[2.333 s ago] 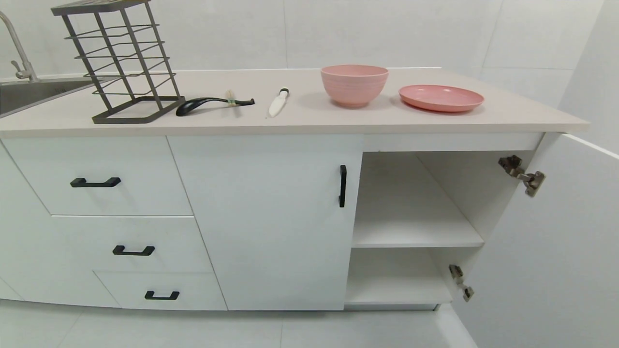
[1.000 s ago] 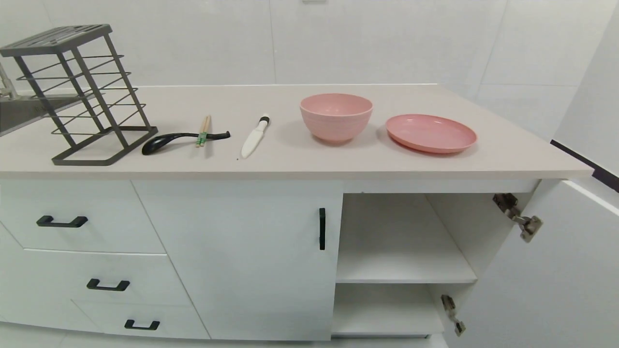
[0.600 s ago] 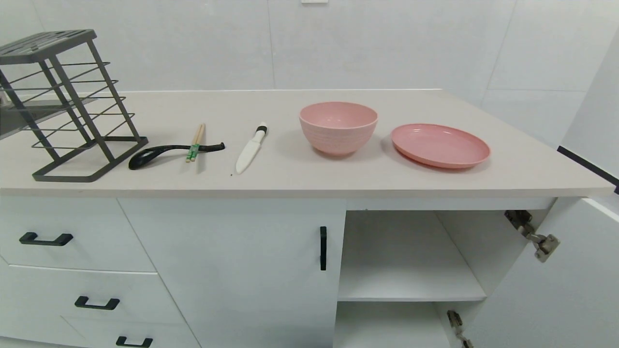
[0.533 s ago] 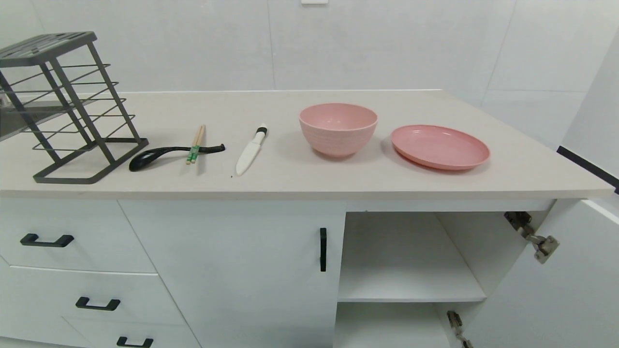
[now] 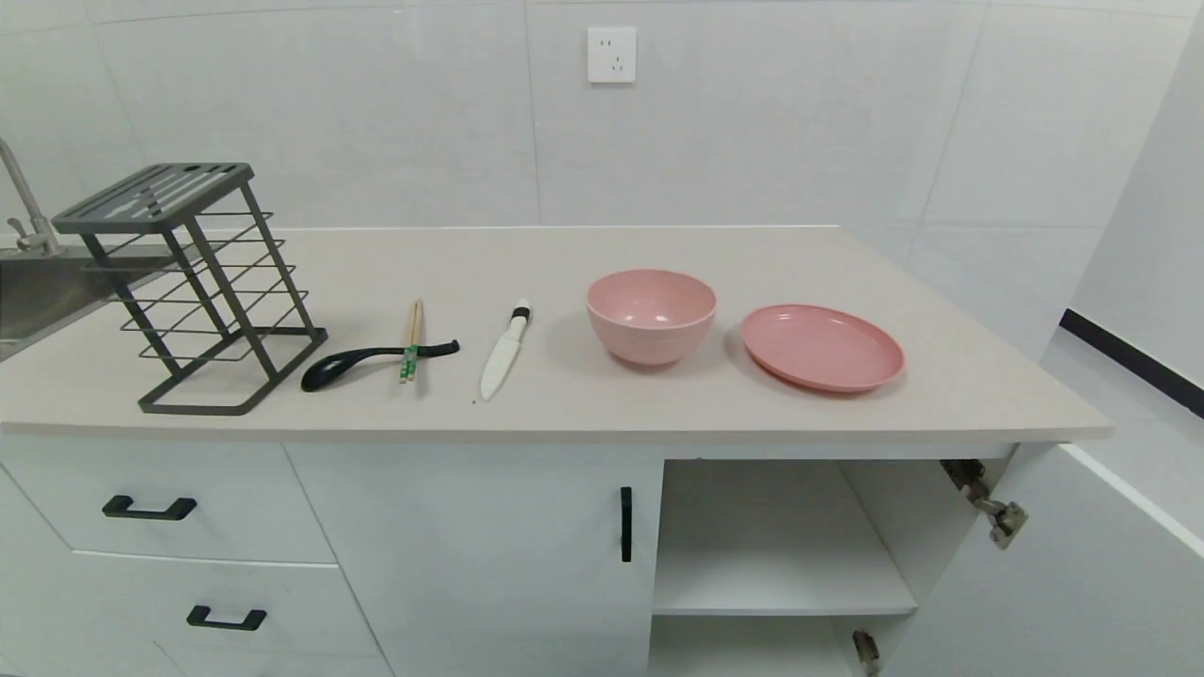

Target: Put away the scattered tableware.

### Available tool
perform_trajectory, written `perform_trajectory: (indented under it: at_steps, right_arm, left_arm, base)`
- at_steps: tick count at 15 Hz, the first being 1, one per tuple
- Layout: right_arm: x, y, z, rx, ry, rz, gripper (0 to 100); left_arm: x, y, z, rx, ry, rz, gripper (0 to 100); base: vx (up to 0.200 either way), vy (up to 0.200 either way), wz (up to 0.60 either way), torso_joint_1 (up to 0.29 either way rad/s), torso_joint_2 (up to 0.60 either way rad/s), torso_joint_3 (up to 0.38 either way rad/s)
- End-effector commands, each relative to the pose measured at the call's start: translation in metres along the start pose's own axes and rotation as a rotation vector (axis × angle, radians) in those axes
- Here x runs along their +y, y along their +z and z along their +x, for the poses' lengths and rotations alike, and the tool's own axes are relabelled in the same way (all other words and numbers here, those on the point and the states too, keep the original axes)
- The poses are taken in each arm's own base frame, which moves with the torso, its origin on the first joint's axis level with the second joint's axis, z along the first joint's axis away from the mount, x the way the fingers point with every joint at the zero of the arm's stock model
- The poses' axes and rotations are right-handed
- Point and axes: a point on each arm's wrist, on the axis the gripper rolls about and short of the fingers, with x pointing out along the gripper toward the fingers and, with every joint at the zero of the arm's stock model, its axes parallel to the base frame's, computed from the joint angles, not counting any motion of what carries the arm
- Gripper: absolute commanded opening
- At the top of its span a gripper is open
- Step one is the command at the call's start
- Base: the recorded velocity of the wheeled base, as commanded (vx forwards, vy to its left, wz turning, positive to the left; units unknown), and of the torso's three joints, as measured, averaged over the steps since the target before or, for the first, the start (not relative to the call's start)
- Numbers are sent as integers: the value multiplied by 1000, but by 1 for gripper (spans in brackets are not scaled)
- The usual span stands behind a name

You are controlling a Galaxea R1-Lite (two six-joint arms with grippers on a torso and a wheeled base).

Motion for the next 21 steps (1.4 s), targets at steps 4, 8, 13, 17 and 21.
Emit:
perform_trajectory:
  at_steps: [4,8,13,17,21]
  right_arm:
    - [0,0,0,1,0,1,100]
    - [0,0,0,1,0,1,100]
    - [0,0,0,3,0,1,100]
    - [0,0,0,1,0,1,100]
    - [0,0,0,1,0,0,100]
  left_arm:
    - [0,0,0,1,0,-1,100]
    - [0,0,0,1,0,-1,100]
    - [0,0,0,1,0,-1,100]
    - [0,0,0,2,-1,4,100]
    - [0,0,0,2,2,5,100]
  base:
    - [0,0,0,353,-485,-233]
    - [0,0,0,288,-509,-242]
    - [0,0,0,285,-542,-263]
    - [0,0,0,277,-537,-259]
    - [150,0,0,57,-124,-55]
